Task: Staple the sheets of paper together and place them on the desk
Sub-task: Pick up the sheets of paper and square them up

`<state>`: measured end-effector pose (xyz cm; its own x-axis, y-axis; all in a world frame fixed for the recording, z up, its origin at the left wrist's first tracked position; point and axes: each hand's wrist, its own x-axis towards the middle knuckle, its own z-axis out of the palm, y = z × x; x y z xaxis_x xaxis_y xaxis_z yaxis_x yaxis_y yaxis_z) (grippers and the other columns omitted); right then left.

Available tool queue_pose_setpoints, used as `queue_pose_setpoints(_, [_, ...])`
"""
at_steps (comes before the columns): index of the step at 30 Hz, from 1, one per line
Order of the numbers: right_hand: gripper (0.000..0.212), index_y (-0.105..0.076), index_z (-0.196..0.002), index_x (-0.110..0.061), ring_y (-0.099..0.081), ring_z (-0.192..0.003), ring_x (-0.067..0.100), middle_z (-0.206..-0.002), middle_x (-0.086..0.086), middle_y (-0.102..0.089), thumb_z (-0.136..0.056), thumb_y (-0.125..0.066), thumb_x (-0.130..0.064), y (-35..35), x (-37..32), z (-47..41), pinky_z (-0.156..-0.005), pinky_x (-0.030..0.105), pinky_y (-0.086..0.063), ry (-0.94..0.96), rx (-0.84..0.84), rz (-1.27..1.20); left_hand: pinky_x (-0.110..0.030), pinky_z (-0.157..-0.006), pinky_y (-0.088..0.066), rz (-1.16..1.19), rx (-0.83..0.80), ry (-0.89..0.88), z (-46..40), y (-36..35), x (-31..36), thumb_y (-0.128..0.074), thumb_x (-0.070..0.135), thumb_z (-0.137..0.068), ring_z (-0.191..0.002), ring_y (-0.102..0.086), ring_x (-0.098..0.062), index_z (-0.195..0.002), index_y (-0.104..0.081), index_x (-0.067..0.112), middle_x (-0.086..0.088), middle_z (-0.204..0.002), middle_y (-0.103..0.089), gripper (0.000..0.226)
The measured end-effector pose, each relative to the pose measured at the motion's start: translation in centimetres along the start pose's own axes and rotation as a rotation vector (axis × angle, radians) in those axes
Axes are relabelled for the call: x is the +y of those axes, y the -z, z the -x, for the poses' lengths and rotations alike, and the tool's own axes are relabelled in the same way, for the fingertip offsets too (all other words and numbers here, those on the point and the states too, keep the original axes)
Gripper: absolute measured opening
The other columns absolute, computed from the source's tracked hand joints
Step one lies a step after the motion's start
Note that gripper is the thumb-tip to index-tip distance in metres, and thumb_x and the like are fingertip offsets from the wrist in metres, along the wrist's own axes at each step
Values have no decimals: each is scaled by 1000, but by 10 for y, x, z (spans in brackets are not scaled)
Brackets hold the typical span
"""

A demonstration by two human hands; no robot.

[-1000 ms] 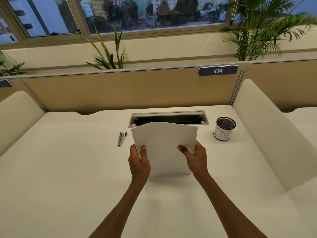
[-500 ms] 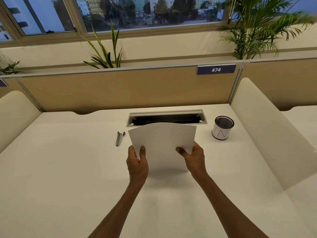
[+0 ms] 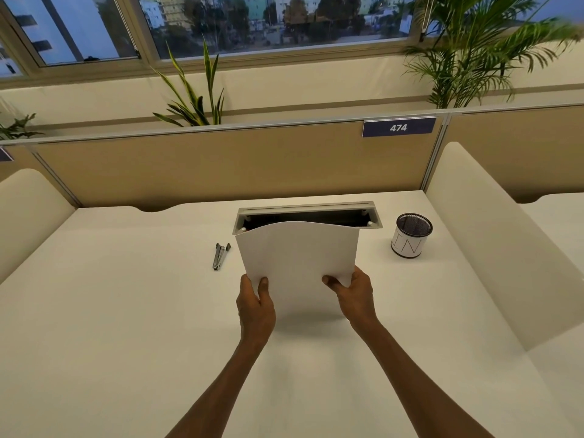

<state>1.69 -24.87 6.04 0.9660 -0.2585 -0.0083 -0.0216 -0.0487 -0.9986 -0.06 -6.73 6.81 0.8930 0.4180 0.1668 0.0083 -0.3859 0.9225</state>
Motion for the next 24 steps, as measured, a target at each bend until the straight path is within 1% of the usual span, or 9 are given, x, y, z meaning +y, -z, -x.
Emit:
queue_pose_setpoints(4, [33,-59,-116,-14,-62,-90,11,-103,-2,-66,-85,-72,-15,-2,-10,-6,-65,6,-46,83,-12,103,-26,-68,-38,-24,36,39,-6,4,9,-45,15,-99,-80,-54,-25,-100,-47,4,-4,-93,-58,11])
queue_pose_setpoints(8, [20,-55,-110,-8,-62,-83,8,-101,1,-65,-96,-59,-22,-11,-18,-13,-61,8,-47,160,-75,216,-27,-74,-37,-67,1,148,-12,15,1,-46,16,-98,-85,-54,-25,-104,-50,6,-3,-96,-58,12])
queue_pose_setpoints(10, [13,-56,-104,-9,-63,-79,9,-96,1,-66,-97,-56,-21,-17,-16,-15,-59,14,-48,188,-101,272,-29,-79,-38,-74,-32,239,-13,22,-10,-46,18,-98,-90,-54,-24,-107,-52,7,-5,-102,-59,15])
queue_pose_setpoints(13, [8,-58,-97,-11,-63,-77,18,-89,0,-66,-95,-57,-19,-31,-9,-18,-65,36,-53,195,-146,363,-35,-89,-44,-85,-98,363,-11,36,-35,-49,22,-96,-102,-57,-27,-117,-54,5,-6,-112,-61,27])
queue_pose_setpoints(15, [6,-59,-95,-12,-63,-74,21,-85,1,-66,-95,-56,-17,-41,-3,-19,-66,40,-52,184,-195,417,-37,-91,-48,-45,-137,445,-11,44,-53,-54,27,-94,-105,-60,-26,-119,-56,8,-5,-117,-64,31])
queue_pose_setpoints(17, [4,-57,-90,-16,-61,-70,20,-79,-2,-64,-93,-55,-16,-54,2,-21,-63,39,-49,170,-237,459,-36,-86,-49,13,-75,521,-17,55,-60,-61,29,-91,-105,-61,-24,-121,-55,8,-3,-116,-64,37])
queue_pose_setpoints(19, [7,-56,-87,-20,-59,-70,18,-78,-5,-63,-93,-55,-17,-65,5,-23,-62,35,-47,167,-273,503,-38,-95,-43,-40,108,464,-33,66,-58,-66,27,-88,-115,-54,-29,-126,-48,5,-8,-122,-58,48])
queue_pose_setpoints(21, [4,-57,-91,-20,-62,-72,19,-83,-3,-66,-93,-55,-18,-76,9,-26,-64,35,-48,162,-314,547,-37,-98,-39,-89,189,253,-52,76,-52,-66,21,-88,-120,-49,-30,-127,-47,3,-13,-126,-54,46])
queue_pose_setpoints(24, [4,-56,-92,-21,-62,-71,18,-83,-3,-68,-94,-55,-18,-91,11,-29,-63,32,-47,168,-361,592,-25,-101,-33,-123,32,-63,-84,83,-43,-61,18,-91,-121,-46,-13,-130,-48,10,2,-130,-53,41])
